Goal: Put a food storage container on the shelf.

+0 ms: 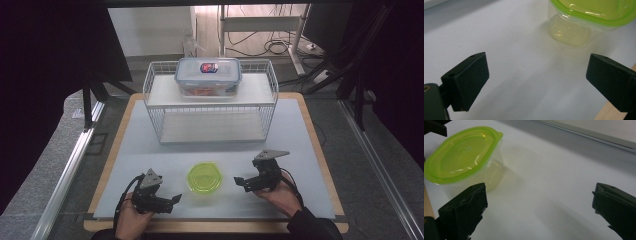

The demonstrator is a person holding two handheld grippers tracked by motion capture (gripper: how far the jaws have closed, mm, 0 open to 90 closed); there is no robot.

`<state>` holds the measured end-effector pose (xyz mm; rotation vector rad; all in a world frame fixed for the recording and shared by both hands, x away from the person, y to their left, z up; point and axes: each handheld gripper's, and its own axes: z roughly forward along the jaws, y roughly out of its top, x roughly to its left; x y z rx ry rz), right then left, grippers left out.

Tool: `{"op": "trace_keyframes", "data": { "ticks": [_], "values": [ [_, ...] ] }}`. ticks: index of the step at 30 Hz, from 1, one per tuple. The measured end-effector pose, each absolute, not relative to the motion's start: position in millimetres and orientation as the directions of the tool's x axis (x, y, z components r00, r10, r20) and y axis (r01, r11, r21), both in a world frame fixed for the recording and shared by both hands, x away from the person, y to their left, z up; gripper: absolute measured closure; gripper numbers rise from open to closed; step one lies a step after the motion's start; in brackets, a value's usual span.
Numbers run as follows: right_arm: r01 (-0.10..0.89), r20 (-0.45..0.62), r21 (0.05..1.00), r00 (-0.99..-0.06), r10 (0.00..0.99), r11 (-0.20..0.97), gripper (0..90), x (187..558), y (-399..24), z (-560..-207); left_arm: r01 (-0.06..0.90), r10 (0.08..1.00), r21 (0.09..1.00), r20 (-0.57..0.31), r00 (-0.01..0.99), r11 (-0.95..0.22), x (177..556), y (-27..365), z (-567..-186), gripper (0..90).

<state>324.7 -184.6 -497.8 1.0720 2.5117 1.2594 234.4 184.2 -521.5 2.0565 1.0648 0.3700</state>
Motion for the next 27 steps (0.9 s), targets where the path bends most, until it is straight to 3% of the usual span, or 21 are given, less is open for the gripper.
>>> {"op": "trace_keyframes", "data": {
  "ticks": [4,7,8,15,27],
  "values": [
    [0.539,0.204,0.739,-0.751,0.628,0.404,2.9,324.7,-176.7,-490.5,0.569,0.795,0.745,-0.086,0.6,-0.348,232.0,188.0,-522.7,4.9],
    [0.538,0.218,0.731,-0.767,0.603,0.42,16.9,325.0,-163.6,-482.9,0.57,0.8,0.746,-0.084,0.594,-0.345,230.2,191.2,-522.5,5.1],
    [0.538,0.218,0.731,-0.767,0.603,0.42,16.9,325.0,-163.6,-482.9,0.569,0.802,0.747,-0.083,0.592,-0.343,229.6,192.4,-522.3,5.1],
    [0.551,0.272,0.715,-0.787,0.554,0.43,41.6,334.5,-138.1,-477.5,0.573,0.809,0.754,-0.098,0.58,-0.32,227.5,199.3,-522.0,5.7],
    [0.606,0.36,0.655,-0.775,0.519,0.451,65.0,360.7,-115.9,-489.3,0.573,0.799,0.748,-0.098,0.594,-0.335,228.1,197.9,-524.5,6.0]
  ]
}}
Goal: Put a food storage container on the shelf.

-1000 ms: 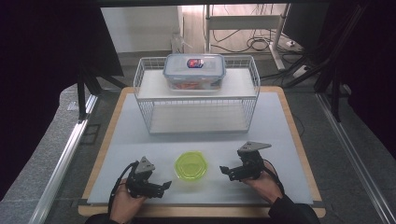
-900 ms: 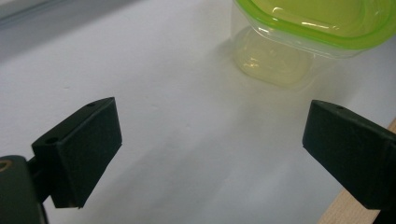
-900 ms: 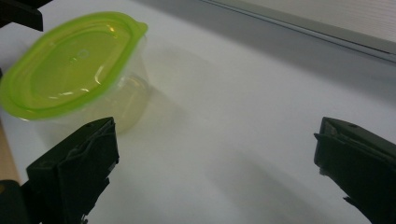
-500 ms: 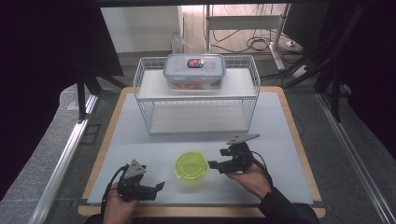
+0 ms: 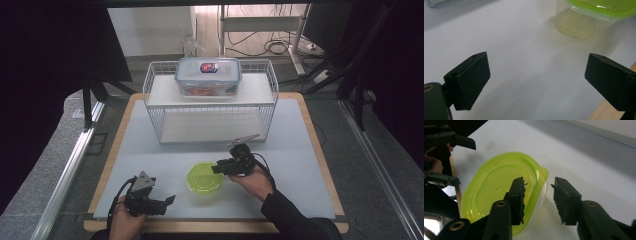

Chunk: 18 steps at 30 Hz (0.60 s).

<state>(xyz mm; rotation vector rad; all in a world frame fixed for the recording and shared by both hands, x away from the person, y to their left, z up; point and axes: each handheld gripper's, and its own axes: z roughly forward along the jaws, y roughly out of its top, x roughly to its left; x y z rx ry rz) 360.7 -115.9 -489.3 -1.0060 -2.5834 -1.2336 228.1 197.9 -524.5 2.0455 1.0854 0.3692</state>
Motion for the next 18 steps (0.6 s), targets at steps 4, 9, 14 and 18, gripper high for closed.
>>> {"op": "trace_keyframes", "data": {
  "ticks": [4,9,14,18],
  "values": [
    [0.649,0.422,0.618,-0.749,0.511,0.442,69.9,367.4,-117.8,-492.1,0.574,0.795,0.744,-0.095,0.599,-0.344,228.4,196.8,-525.2,6.0],
    [0.682,0.474,0.578,-0.727,0.496,0.448,75.1,370.4,-119.1,-492.2,0.574,0.789,0.731,-0.081,0.609,-0.368,228.9,193.9,-526.7,6.1],
    [0.705,0.516,0.554,-0.708,0.482,0.442,78.8,371.6,-118.9,-492.3,0.572,0.786,0.728,-0.075,0.614,-0.378,229.2,192.9,-527.0,6.1],
    [0.703,0.524,0.551,-0.711,0.469,0.449,80.6,371.0,-120.6,-490.4,0.572,0.785,0.726,-0.073,0.615,-0.381,229.3,192.6,-527.5,6.1]
  ]
}}
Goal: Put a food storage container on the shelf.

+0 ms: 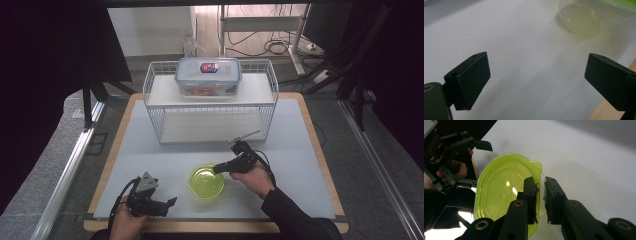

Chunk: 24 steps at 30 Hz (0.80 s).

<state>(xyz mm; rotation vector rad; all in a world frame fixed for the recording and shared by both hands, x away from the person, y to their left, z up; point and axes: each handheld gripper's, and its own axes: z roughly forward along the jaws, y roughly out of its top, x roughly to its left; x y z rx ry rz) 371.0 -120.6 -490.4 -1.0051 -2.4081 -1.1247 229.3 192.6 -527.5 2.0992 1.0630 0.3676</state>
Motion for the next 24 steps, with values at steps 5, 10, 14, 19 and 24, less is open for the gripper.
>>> {"op": "trace_keyframes", "data": {
  "ticks": [5,10,14,19,24],
  "values": [
    [0.701,0.525,0.552,-0.713,0.465,0.452,80.9,369.0,-121.4,-488.7,0.572,0.784,0.724,-0.068,0.617,-0.387,229.3,192.0,-527.7,6.2],
    [0.713,0.549,0.558,-0.701,0.455,0.424,81.7,368.7,-124.4,-489.0,0.571,0.783,0.722,-0.067,0.618,-0.389,229.4,191.7,-528.0,6.2],
    [0.724,0.576,0.561,-0.69,0.438,0.402,82.5,369.8,-127.5,-487.0,0.571,0.783,0.723,-0.067,0.618,-0.389,229.5,191.8,-528.0,6.2],
    [0.733,0.592,0.566,-0.68,0.432,0.378,83.2,370.2,-131.1,-483.5,0.571,0.782,0.721,-0.065,0.62,-0.393,229.7,191.5,-528.3,6.1],
    [0.742,0.613,0.575,-0.669,0.42,0.344,84.5,372.2,-139.3,-478.3,0.571,0.781,0.72,-0.065,0.621,-0.394,230.1,191.4,-528.5,6.1]
  ]
}}
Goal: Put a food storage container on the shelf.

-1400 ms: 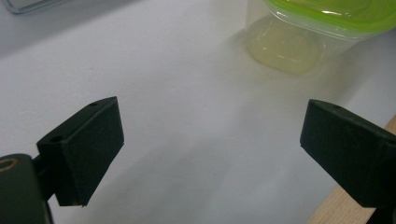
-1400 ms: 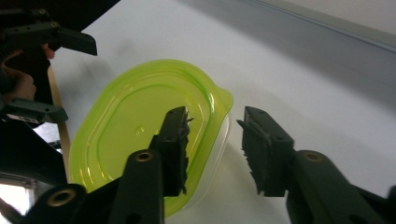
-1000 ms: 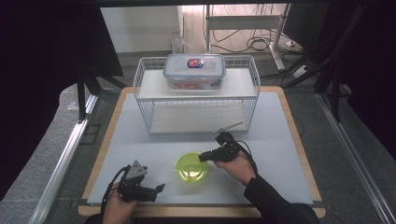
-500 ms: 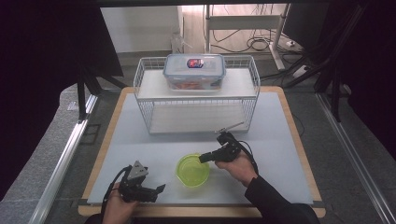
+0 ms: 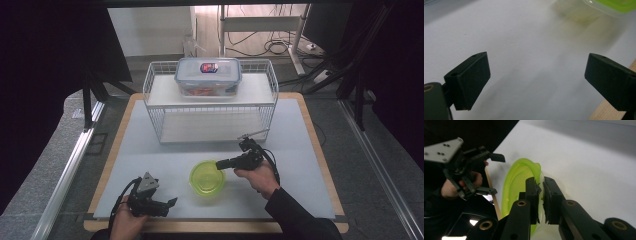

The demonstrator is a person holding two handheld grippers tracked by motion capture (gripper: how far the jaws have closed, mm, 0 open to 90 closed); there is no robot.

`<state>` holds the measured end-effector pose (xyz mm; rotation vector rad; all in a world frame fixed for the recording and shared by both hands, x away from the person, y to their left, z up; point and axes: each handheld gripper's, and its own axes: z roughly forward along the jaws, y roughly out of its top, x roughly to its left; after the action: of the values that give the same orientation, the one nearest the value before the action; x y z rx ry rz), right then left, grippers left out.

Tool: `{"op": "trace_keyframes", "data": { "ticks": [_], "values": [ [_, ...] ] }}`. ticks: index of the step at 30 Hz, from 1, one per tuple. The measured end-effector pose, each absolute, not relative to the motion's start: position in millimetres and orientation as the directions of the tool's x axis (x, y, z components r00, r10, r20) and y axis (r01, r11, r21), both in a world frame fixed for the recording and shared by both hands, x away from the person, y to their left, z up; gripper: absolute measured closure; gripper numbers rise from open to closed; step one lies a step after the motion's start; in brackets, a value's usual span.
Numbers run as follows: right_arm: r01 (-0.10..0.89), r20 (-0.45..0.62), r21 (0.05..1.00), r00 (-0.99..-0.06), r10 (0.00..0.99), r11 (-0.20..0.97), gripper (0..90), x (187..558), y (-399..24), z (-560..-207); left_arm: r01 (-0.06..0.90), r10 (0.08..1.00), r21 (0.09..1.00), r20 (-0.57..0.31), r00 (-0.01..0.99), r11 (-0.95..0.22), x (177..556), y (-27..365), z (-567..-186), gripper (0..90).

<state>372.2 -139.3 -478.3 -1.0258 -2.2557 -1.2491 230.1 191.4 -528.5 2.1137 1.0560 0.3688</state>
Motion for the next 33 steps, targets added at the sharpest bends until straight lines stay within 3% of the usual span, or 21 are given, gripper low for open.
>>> {"op": "trace_keyframes", "data": {
  "ticks": [9,14,19,21,22,33],
  "values": [
    [0.717,0.588,0.59,-0.697,0.411,0.37,83.1,372.9,-139.5,-475.7,0.573,0.778,0.715,-0.066,0.625,-0.4,230.7,190.4,-529.2,6.0],
    [0.703,0.547,0.591,-0.71,0.443,0.396,76.0,371.6,-136.5,-479.3,0.572,0.776,0.714,-0.064,0.627,-0.404,230.9,189.6,-529.4,6.0],
    [0.718,0.566,0.579,-0.695,0.444,0.385,75.1,374.8,-138.1,-484.6,0.573,0.775,0.712,-0.064,0.629,-0.406,231.2,189.2,-529.7,6.0],
    [0.73,0.581,0.564,-0.683,0.443,0.386,75.6,376.8,-138.4,-486.9,0.573,0.774,0.711,-0.064,0.63,-0.408,231.3,188.9,-529.8,6.0],
    [0.728,0.561,0.553,-0.685,0.465,0.405,80.8,378.2,-137.7,-489.1,0.573,0.773,0.71,-0.063,0.631,-0.409,231.4,188.8,-529.8,6.0],
    [0.755,0.604,0.529,-0.655,0.454,0.387,82.0,379.6,-140.7,-494.4,0.573,0.77,0.706,-0.062,0.635,-0.416,231.7,188.3,-530.6,6.0]
  ]
}}
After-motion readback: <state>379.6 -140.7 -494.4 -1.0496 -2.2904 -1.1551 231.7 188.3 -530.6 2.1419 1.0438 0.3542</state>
